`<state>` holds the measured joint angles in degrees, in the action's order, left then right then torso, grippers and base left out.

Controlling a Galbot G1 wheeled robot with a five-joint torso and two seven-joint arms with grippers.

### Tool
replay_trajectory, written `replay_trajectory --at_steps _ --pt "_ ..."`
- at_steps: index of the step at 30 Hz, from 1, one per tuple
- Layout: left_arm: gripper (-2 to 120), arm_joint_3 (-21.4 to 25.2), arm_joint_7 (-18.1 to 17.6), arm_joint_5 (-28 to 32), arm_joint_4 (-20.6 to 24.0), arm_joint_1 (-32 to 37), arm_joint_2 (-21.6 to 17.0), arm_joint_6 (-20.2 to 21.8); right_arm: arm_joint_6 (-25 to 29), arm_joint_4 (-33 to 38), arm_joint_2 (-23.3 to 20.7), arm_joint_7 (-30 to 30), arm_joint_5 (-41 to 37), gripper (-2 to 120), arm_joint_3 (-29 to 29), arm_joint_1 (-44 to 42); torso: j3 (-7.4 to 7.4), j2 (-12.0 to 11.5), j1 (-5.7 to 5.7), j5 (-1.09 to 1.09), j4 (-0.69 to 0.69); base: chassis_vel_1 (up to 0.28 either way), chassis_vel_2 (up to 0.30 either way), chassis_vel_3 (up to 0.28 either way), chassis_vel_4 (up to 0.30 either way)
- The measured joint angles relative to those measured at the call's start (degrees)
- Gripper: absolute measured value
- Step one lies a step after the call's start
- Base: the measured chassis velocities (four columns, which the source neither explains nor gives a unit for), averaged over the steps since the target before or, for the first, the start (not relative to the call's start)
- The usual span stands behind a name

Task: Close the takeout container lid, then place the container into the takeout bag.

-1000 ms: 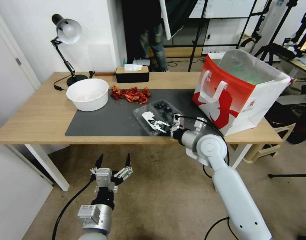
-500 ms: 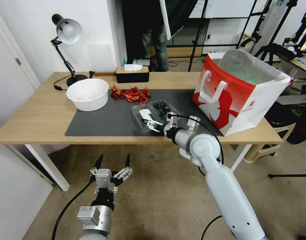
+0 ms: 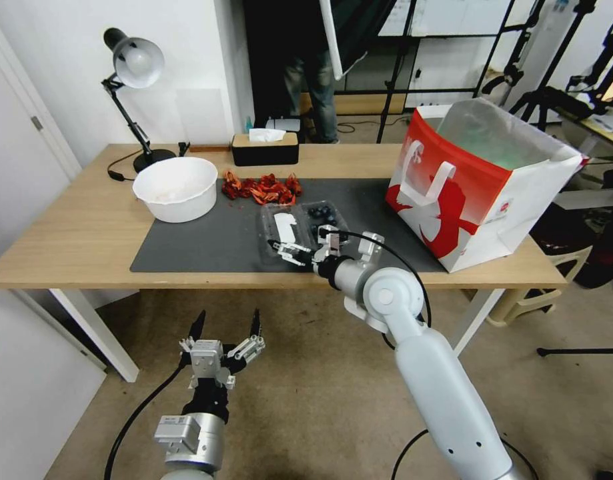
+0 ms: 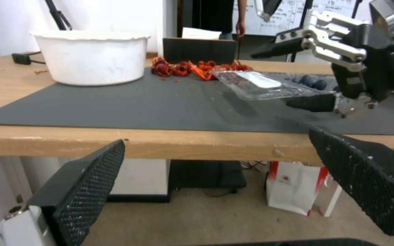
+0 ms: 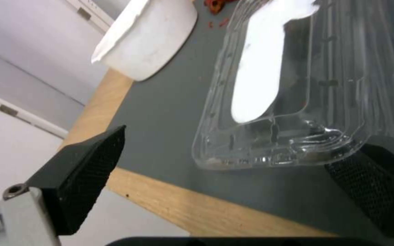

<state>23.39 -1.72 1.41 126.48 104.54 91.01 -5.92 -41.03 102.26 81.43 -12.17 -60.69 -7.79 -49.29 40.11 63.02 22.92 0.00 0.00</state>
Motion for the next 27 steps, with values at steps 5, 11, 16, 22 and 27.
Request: replay_trajectory --at_steps 5,11,16,22,27 --pt "100 0.0 -0.07 -0.02 -0.35 -0.1 0.05 -0.09 0.19 -0.76 0.75 0.47 0.77 100 0.83 0.23 0.0 0.0 0.0 0.0 0.0 0.0 0.0 0.0 0.0" --pt "100 0.04 -0.13 0.01 -0.51 -0.21 0.04 -0.1 0.26 -1.34 1.3 0.64 1.3 100 1.63 0.5 0.0 0.0 -0.01 0.0 0.0 0.0 0.0 0.0 0.0" --pt "100 0.28 -0.15 0.16 -0.63 -0.23 -0.02 -0.16 0.3 -1.8 1.43 0.86 1.3 100 2.22 0.72 0.0 0.0 -0.01 0.0 0.0 0.0 0.0 0.0 0.0" --pt "100 0.3 -0.18 0.22 -0.63 -0.23 0.01 -0.17 -0.03 -1.42 1.35 0.4 0.12 100 2.17 0.5 0.0 0.0 -0.01 0.0 0.0 0.0 0.0 0.0 0.0" --pt "100 0.27 -0.19 0.2 -0.67 -0.23 0.03 -0.2 -0.66 0.36 0.81 -0.91 -0.59 100 2.07 -0.97 0.0 0.01 -0.01 0.01 0.0 0.0 0.0 0.0 0.0"
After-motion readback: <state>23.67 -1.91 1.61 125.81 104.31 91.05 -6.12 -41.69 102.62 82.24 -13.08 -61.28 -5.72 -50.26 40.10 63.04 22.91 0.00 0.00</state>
